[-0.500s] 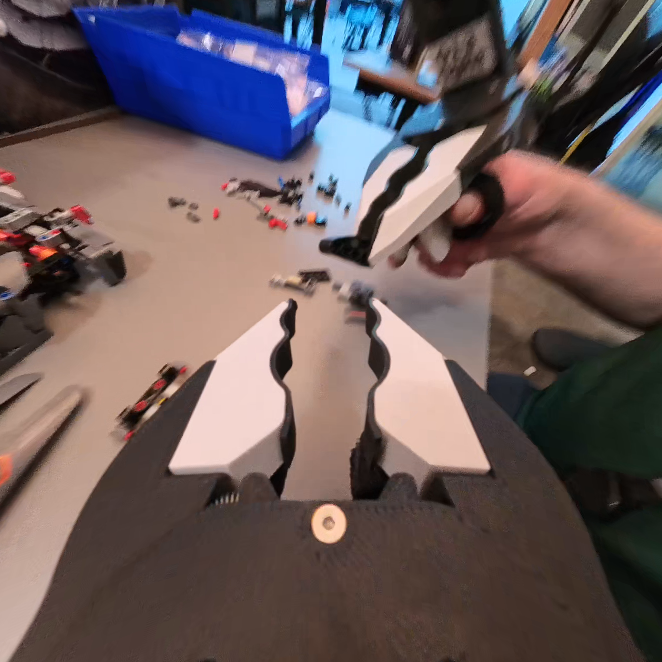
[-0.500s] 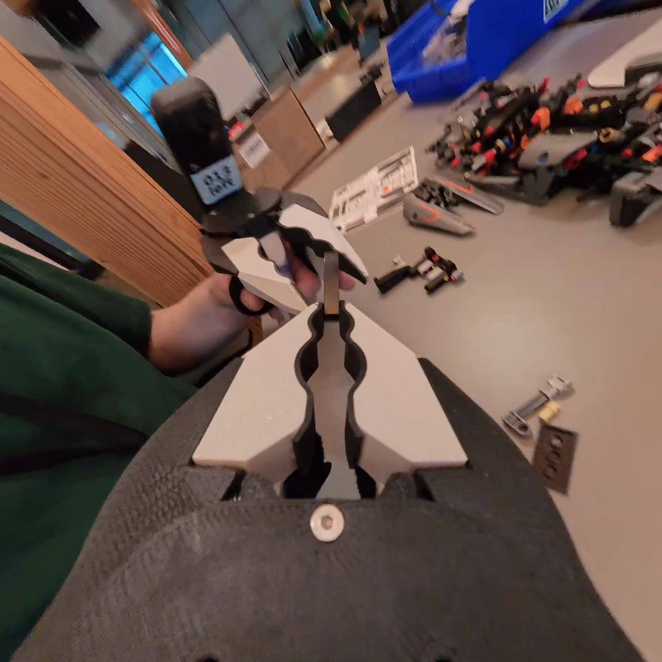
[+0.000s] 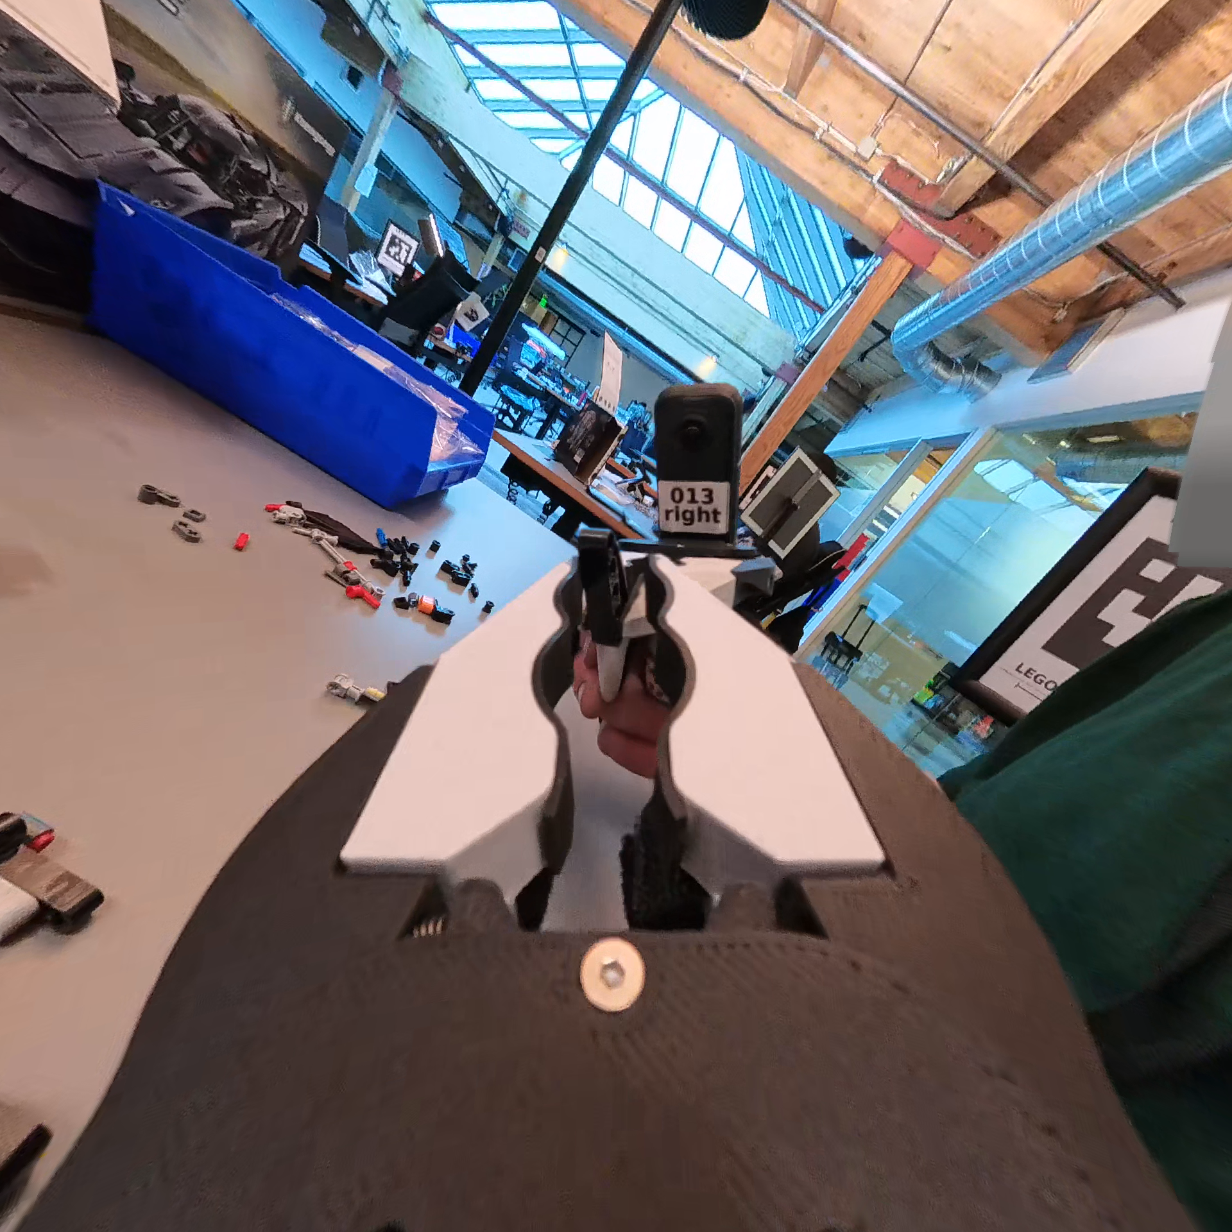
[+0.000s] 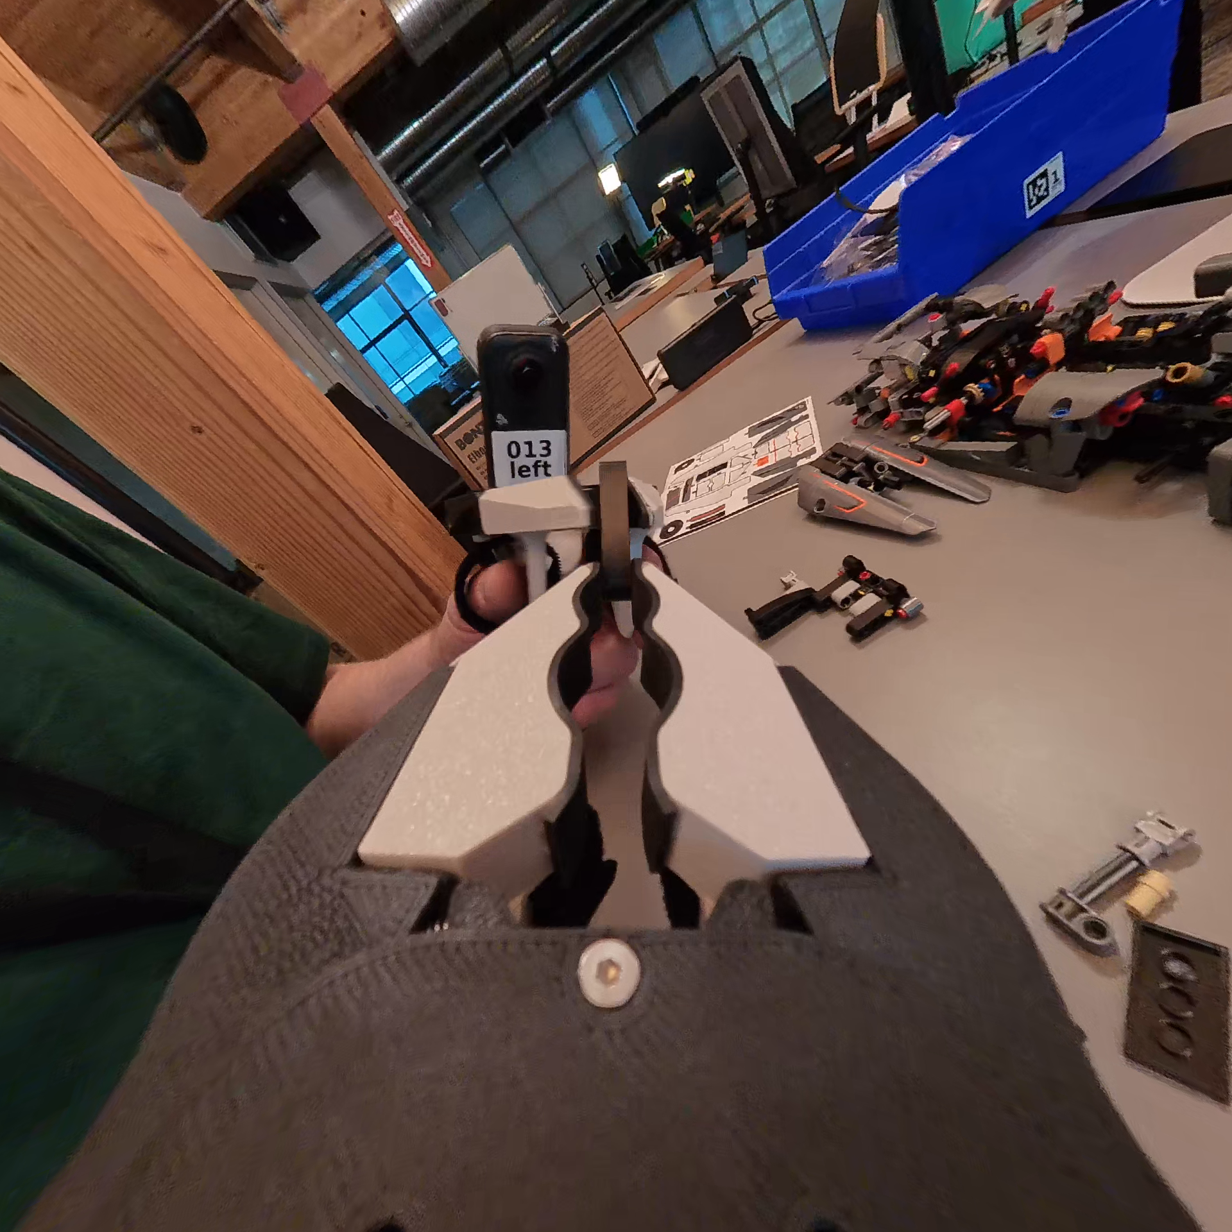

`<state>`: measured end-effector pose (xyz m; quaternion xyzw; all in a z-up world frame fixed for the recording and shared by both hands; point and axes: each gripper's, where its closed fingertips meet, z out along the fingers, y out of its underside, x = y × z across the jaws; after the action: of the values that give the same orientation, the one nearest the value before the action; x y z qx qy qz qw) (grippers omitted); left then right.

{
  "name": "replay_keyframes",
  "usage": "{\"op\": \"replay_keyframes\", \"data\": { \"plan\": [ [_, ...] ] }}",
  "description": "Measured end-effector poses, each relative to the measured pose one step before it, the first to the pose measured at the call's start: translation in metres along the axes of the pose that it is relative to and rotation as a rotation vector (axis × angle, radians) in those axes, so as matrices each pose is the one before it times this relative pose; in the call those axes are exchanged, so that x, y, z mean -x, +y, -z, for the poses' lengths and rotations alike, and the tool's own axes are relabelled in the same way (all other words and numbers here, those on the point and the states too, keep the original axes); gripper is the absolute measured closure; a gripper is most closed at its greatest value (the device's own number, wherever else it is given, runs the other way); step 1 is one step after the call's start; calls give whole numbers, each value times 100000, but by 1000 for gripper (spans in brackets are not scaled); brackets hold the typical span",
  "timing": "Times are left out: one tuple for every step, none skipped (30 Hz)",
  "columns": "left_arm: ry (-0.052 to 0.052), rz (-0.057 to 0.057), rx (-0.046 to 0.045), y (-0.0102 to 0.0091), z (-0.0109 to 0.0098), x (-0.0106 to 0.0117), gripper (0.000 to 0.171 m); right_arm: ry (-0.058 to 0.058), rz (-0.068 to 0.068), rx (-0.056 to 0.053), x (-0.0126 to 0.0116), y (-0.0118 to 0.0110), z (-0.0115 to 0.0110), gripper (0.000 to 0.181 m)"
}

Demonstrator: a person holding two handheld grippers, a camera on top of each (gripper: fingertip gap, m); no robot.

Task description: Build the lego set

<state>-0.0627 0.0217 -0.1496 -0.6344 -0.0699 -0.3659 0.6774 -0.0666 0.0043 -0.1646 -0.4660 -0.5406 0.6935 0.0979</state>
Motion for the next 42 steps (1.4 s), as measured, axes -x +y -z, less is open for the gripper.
{"op": "replay_keyframes", "data": {
  "plan": [
    [-24, 1061, -1569, -138, 49, 27, 161, -397, -67, -341, 159, 25, -158, 176],
    [415, 599, -1328, -107, 76, -6, 163, 1, -282, -524, 61, -12, -110, 176],
    [347, 890, -872, -56, 49, 19, 163, 340, -150, -522, -9, -20, -83, 176],
    [-77, 354, -488, -37, 74, 59, 162, 284, -44, -403, -8, -3, -74, 176],
    [-328, -671, -48, -35, 61, 37, 163, 167, -73, -486, -2, -10, -73, 175],
    [-191, -992, 239, -34, 40, -30, 163, 45, -198, -510, 41, -14, -73, 175],
    [-279, -1108, 592, -40, 47, -31, 163, 503, -38, -271, -23, 3, -56, 174],
    [-721, -1561, 935, -15, 49, 32, 164, 1127, 600, 151, -79, 28, -50, 173],
    [-813, -1646, 566, -83, 78, 71, 165, 1161, 880, 275, -83, -3, -19, 172],
    [-432, -980, -241, -203, 114, 61, 166, 906, 460, 178, -63, -45, 5, 171],
    [-17, 78, -424, -256, 115, 63, 166, 1120, 146, 573, -134, -7, 20, 169],
    [293, -316, 418, -144, 98, 25, 166, 709, 671, 673, -59, -17, 40, 172],
    [-416, -2037, 2265, 143, 3, 17, 166, 828, 1297, 321, -33, -49, 29, 172],
    [-731, -2395, 1417, 44, -3, 6, 166, 372, 1011, 560, 42, -14, -26, 172],
    [85, -925, 770, -21, 9, -74, 166, -462, 352, 678, 128, 13, -48, 171],
    [833, -158, 735, -5, -3, -123, 166, -167, 245, 110, 49, -62, 27, 171],
    [-389, -473, 978, 37, 43, 88, 166, 538, 552, 104, -74, -40, 69, 174],
    [-302, -773, 908, 6, 68, 84, 166, -48, 499, 610, -5, 51, 18, 175],
    [1151, 0, 1472, 89, 15, -113, 166, -676, -82, 625, 81, 94, -22, 175],
    [1315, 573, 1438, 66, 18, -123, 166, -904, -629, -182, 116, 0, -26, 175],
    [624, -140, 282, -74, 88, -54, 166, -502, -469, -946, 85, -82, -25, 176],
    [510, -8, -216, -108, 30, -65, 166, 52, -16, -989, 14, -79, -45, 176],
    [98, 252, -350, -76, 0, -9, 166, 373, -251, -872, -49, -60, -40, 176],
    [-818, 608, -378, -63, 10, 124, 166, 137, -712, -1386, -62, -128, -13, 176],
    [-275, 744, -1092, -119, 6, 30, 165, -604, -915, -1751, 37, -170, -17, 176],
    [49, 973, -1276, -108, 4, 1, 163, -451, -855, -1530, 35, -127, -46, 176],
    [-375, 1233, -736, -7, 3, 107, 158, 429, -357, -1270, -63, -102, -50, 176],
    [-43, 1261, -407, 74, 0, 85, 154, 514, -137, -1074, -60, -79, -53, 176],
    [867, 921, -423, 93, -15, -72, 154, 222, -238, -977, -19, -81, -49, 176],
    [602, 671, -123, 132, -31, -78, 154, 300, -225, -1059, -27, -103, -40, 176],
    [-184, 409, 22, 152, -45, 23, 154, 187, -276, -366, -11, 6, -55, 176],
    [199, -128, -395, 55, -3, -86, 157, -22, 15, -220, 34, 15, -63, 176],
    [16, -64, -723, -33, 18, -51, 159, -176, 315, -577, 98, -19, -71, 176],
    [-518, -27, -1096, -121, 57, 57, 162, -324, -16, -183, 130, 42, -87, 176],
    [-17, 158, -674, -91, 74, 40, 165, -212, -346, -268, 75, 15, -74, 176],
    [411, 181, -314, -30, 61, -7, 165, 12, -279, -434, 27, -19, -38, 176],
    [211, 385, -313, -30, 39, 32, 165, -43, -274, -314, 21, 3, -59, 176],
    [150, 379, -400, -44, 46, 20, 166, -67, -426, -148, -8, 10, -40, 176],
    [95, 378, -69, -8, 31, 38, 166, 82, -118, -122, -12, -9, -30, 176],
    [16, 89, -87, -12, 27, 16, 166, 235, 403, -114, 12, -2, -33, 176],
    [-214, -396, -215, -40, 17, 6, 166, 106, 410, 44, 40, -22, -27, 176],
    [24, -372, 8, -29, 14, -48, 166, 37, 314, 244, 48, -1, 7, 176]
  ]
}}
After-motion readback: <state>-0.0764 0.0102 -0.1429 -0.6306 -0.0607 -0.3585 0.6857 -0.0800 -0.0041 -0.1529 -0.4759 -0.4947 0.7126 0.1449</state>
